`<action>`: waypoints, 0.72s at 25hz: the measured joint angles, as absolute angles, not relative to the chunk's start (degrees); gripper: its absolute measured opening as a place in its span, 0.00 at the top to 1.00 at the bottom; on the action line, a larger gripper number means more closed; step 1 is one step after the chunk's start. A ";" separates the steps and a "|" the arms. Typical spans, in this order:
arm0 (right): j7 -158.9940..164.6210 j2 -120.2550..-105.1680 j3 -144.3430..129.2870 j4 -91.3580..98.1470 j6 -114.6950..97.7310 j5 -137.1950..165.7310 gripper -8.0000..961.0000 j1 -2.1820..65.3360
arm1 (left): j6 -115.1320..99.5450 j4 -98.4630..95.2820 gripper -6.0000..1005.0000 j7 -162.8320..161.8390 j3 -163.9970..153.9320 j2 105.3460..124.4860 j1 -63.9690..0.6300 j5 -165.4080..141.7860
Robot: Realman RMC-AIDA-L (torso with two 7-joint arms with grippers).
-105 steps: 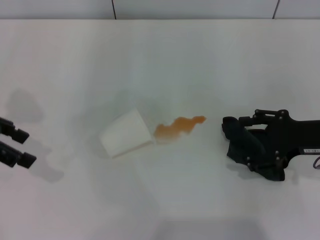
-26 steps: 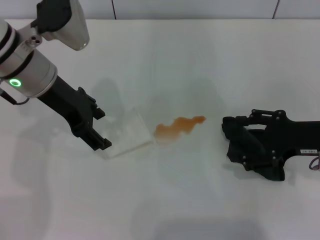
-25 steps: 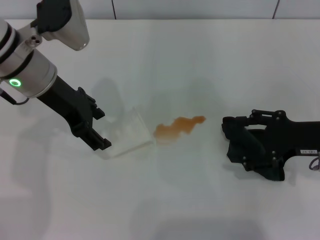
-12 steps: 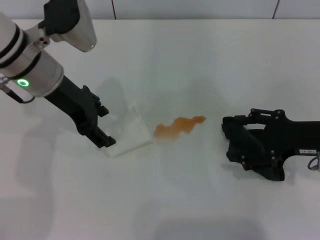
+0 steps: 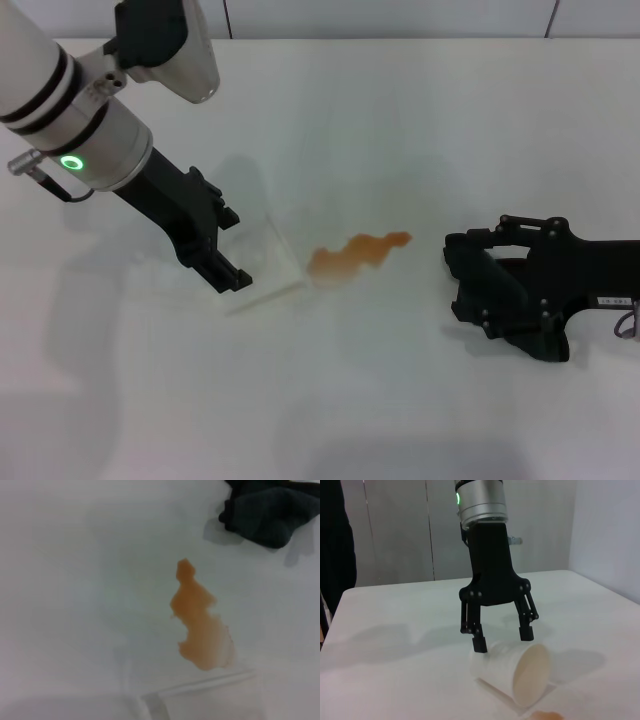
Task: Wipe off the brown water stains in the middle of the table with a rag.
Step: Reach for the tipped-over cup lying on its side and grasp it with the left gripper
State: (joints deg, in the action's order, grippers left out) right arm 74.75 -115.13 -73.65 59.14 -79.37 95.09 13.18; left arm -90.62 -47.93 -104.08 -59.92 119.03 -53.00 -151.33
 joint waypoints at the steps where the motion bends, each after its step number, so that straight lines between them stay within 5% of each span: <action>1: 74.73 -115.14 -73.65 59.12 -79.37 95.09 0.11 13.17 | -90.40 -47.73 0.14 -104.07 -59.94 119.07 -53.00 -151.32; 18: 74.46 -115.14 -73.65 57.85 -79.25 95.00 0.11 13.28 | -86.65 -43.38 0.14 -104.08 -62.81 119.09 -53.39 -149.93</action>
State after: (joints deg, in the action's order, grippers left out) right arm 74.46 -115.14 -73.65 57.85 -79.25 95.00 13.28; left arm -86.65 -43.38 -104.08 -62.81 119.09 -53.39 -149.93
